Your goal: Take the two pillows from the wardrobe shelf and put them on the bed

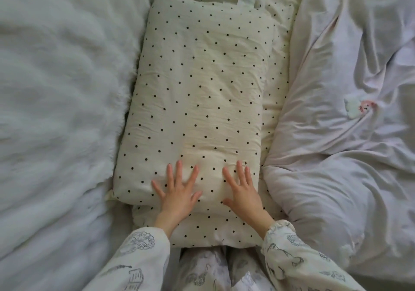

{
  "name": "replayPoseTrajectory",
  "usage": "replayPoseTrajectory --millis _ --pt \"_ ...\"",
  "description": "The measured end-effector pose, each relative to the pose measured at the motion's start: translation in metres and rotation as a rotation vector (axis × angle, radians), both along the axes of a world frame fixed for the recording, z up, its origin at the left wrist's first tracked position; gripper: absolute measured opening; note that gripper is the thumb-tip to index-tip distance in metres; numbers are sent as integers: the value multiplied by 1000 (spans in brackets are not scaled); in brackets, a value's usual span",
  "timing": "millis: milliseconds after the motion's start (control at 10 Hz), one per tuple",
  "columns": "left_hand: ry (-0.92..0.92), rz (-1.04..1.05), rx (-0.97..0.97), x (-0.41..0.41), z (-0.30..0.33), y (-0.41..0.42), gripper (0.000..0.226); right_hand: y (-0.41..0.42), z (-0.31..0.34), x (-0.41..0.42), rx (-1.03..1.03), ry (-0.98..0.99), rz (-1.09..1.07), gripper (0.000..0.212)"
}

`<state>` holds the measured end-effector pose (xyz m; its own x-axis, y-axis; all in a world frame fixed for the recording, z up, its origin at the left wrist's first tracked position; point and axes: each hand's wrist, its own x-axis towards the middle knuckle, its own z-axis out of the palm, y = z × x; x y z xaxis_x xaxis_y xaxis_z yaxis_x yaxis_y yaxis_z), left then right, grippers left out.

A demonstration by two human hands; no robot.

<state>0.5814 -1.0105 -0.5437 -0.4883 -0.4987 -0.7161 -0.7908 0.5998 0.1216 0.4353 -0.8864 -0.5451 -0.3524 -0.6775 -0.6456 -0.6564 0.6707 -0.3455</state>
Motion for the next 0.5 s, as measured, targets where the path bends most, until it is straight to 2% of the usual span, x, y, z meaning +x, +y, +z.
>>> replayPoseTrajectory --millis 300,400,500 --pt "-31 10 -82 -29 15 -15 68 -8 0 -24 95 -187 5 83" --pt "65 33 -153 -35 14 -13 79 -9 13 -29 38 -293 -87 71" --pt "93 -43 -112 -41 9 -17 92 -14 42 -46 -89 -380 -331 57"
